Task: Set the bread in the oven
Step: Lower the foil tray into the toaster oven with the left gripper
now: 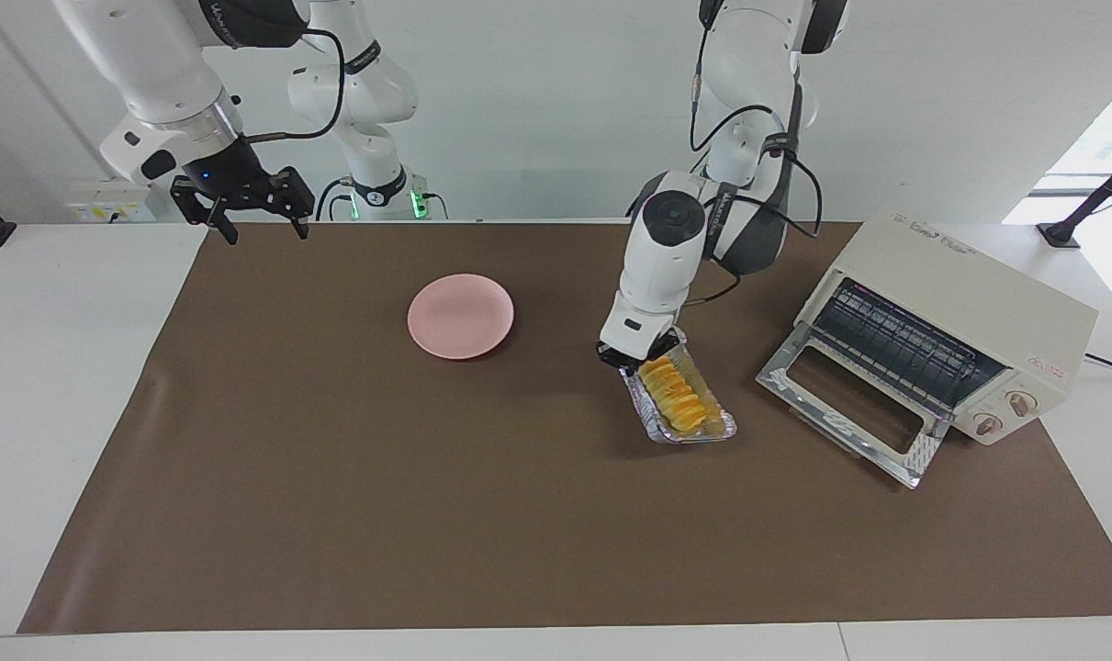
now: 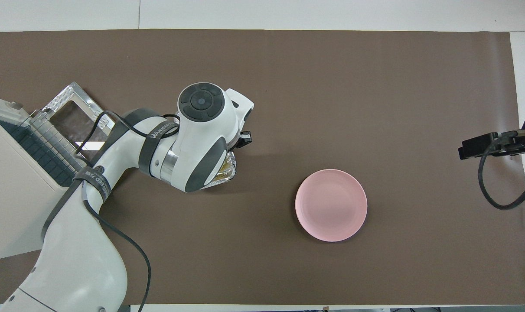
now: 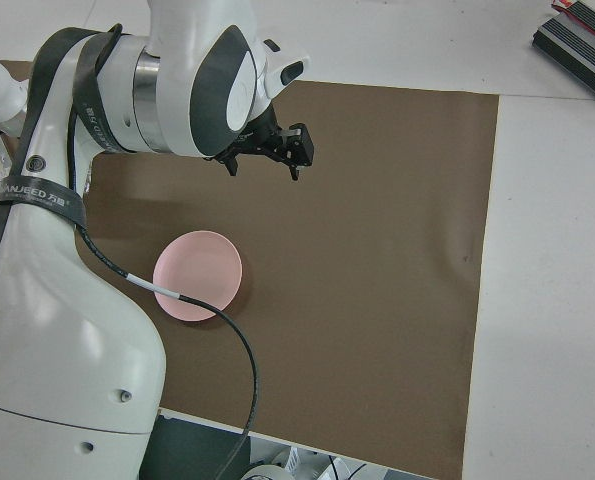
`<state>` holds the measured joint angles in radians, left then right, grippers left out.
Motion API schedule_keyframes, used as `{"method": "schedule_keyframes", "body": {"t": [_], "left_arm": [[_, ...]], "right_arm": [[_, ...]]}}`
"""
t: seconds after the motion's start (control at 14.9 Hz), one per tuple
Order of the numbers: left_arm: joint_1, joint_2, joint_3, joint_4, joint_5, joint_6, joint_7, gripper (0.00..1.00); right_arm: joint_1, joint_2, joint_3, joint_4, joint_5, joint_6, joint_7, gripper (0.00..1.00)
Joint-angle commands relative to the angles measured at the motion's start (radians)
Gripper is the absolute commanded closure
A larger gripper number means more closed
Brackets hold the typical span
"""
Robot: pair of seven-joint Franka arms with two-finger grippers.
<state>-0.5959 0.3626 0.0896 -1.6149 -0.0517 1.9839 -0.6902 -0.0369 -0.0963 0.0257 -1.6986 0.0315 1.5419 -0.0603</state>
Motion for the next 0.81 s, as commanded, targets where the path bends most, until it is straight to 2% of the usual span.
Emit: {"method": "schedule_keyframes", "body": {"t": [0.0,0.34,0.6,0.74], "left_arm": [[0.011,0.002,0.076,0.084,0.007,-0.104,-0.034,1.0],[0.015,0.006,0.248,0.104,0.013,-0.14,-0.034,1.0],[0.082,0.001,0.269,0.092,0.018,-0.183,-0.035,1.0],[0.09,0.001,0.315,0.087,0.027,-0.206,-0.026,1.0]], "right_arm": [[-0.017,-0.017,0.011,-0.01,-0.013,-0.008,-0.018,0.0],[-0.017,-0.017,0.011,-0.01,-0.013,-0.008,-0.018,0.0],[-0.017,-0.017,0.011,-0.01,-0.013,-0.009,-0.018,0.0],[-0.017,-0.017,0.011,-0.01,-0.013,-0.008,-0.018,0.0]]}}
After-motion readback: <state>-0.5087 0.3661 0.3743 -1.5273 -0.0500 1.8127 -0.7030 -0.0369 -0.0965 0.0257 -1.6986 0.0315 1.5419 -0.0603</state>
